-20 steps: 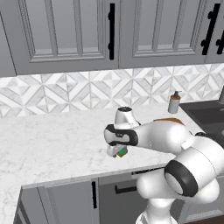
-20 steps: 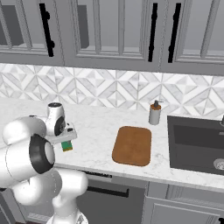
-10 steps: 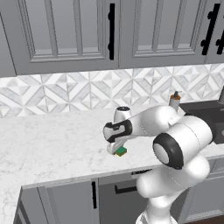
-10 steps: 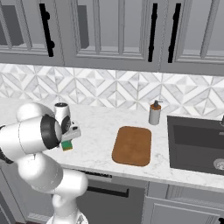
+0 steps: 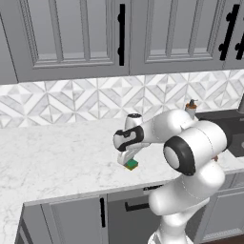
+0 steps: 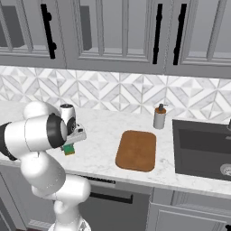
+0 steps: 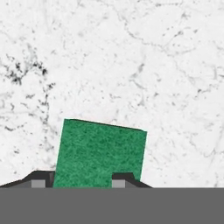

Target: Pick up the sponge from the counter and clean the cutting board by briefly scrubbing or pressing down on the cutting board. Once finished, release the sponge.

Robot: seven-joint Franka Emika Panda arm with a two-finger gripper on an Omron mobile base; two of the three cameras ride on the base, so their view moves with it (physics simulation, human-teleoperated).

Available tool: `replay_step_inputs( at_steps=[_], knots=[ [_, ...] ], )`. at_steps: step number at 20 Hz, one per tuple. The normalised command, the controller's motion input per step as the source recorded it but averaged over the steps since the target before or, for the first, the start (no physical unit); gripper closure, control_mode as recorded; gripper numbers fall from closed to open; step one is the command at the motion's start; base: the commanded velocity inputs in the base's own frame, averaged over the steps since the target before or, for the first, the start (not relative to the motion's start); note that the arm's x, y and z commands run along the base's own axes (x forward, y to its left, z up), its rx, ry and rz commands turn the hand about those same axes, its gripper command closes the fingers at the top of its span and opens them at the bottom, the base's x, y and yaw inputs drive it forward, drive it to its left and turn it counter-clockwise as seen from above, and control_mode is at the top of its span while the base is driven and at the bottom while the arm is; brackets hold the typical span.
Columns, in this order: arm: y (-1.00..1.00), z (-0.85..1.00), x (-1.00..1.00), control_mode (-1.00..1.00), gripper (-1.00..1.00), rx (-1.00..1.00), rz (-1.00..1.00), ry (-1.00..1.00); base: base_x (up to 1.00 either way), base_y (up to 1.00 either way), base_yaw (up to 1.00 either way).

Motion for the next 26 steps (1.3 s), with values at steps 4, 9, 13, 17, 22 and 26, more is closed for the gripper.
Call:
replay_step_inputs(
  at_steps=[4, 9, 13, 17, 22, 26],
  knots=[
    [0.0, -0.46, 0.0, -1.0, -1.0, 0.0, 0.0, -0.05, 0.0, 0.0, 0.0],
    [-0.05, -0.07, 0.0, -1.0, -1.0, 0.0, -0.01, -0.08, 0.0, 0.0, 0.0],
    [0.0, 0.01, 0.0, -1.0, -1.0, 0.0, -0.03, -0.04, 0.0, 0.0, 0.0],
    [-0.05, 0.0, 0.0, -1.0, -1.0, 0.0, -0.06, 0.0, 0.0, 0.0, 0.0],
    [-0.04, -0.14, 0.0, -1.0, -1.0, 0.0, -0.04, 0.0, 0.0, 0.0, 0.0],
    [0.04, -0.54, 0.0, -1.0, -1.0, 0.0, 0.0, 0.0, 0.0, 0.0, 0.0]
  ],
)
